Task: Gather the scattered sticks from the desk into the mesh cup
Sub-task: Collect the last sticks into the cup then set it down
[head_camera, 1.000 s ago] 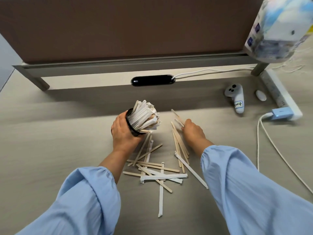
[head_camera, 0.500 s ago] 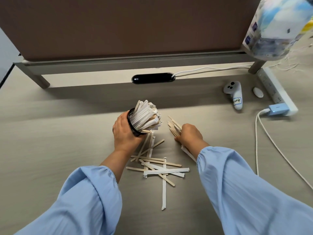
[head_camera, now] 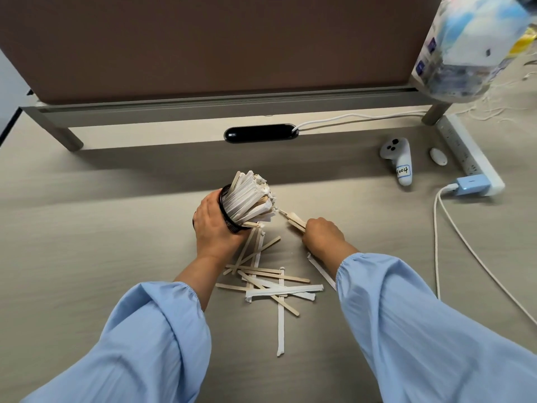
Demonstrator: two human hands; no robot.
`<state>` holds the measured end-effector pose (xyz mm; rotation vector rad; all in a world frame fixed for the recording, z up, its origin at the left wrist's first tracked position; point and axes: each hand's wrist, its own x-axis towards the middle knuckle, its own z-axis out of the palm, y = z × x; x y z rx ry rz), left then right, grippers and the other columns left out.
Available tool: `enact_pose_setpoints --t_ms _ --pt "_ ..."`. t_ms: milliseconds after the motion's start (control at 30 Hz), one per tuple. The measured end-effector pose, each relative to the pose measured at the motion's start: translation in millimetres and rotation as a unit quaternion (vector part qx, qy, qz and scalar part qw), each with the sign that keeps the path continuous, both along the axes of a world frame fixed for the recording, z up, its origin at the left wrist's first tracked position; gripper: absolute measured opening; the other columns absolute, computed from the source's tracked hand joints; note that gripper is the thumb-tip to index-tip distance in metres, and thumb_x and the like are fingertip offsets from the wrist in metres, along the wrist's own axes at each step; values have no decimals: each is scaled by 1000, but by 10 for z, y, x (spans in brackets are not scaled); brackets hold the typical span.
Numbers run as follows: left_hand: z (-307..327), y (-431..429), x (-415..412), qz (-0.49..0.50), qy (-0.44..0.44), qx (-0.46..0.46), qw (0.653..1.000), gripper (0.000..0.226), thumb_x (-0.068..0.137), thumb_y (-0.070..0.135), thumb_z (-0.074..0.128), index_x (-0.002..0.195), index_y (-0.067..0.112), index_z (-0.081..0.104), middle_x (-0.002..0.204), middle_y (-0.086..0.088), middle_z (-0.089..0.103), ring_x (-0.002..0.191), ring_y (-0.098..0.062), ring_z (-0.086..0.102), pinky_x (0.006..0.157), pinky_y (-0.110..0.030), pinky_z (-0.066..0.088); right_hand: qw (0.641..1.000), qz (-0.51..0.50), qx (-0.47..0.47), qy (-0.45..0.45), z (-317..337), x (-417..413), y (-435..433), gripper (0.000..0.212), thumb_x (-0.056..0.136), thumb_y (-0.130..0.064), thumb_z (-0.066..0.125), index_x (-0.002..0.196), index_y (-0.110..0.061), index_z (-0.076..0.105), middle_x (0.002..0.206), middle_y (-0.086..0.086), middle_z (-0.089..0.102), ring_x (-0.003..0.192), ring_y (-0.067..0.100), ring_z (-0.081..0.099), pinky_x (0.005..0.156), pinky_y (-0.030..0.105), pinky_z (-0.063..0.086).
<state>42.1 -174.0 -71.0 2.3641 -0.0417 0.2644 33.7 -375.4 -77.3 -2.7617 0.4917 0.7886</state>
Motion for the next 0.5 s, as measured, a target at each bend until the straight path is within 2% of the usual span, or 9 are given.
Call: enact_pose_setpoints --t_ms 100,233,400,500 --pt "5 -17 3 -2 -2 3 1000 89 52 55 56 126 6 44 121 -15 54 114 -34 47 101 -44 33 999 23 -21 -23 -21 -37 50 37 93 -4 36 128 -2 49 133 15 51 124 32 47 99 36 41" --pt "-5 -8 -9 4 -3 4 1000 90 52 55 56 126 5 44 121 -16 54 115 -34 47 101 -44 33 997 43 -32 -56 -28 -67 71 34 94 -4 31 124 -1 45 131 18 52 122 35 49 97 39 41" --pt "-42 -11 -6 -22 -12 28 999 88 54 54 59 126 6 43 122 -15 53 114 -33 47 100 -43 32 996 12 40 -77 98 -82 -15 29 94 -5 26 120 -4 38 121 22 57 109 39 55 88 39 42" --pt "-61 -11 -19 -47 -19 45 998 83 55 49 61 126 8 43 122 -15 53 115 -31 46 101 -41 29 993 15 48 -108 96 -124 -69 19 94 -9 30 113 -7 34 117 21 58 98 37 56 75 36 38"
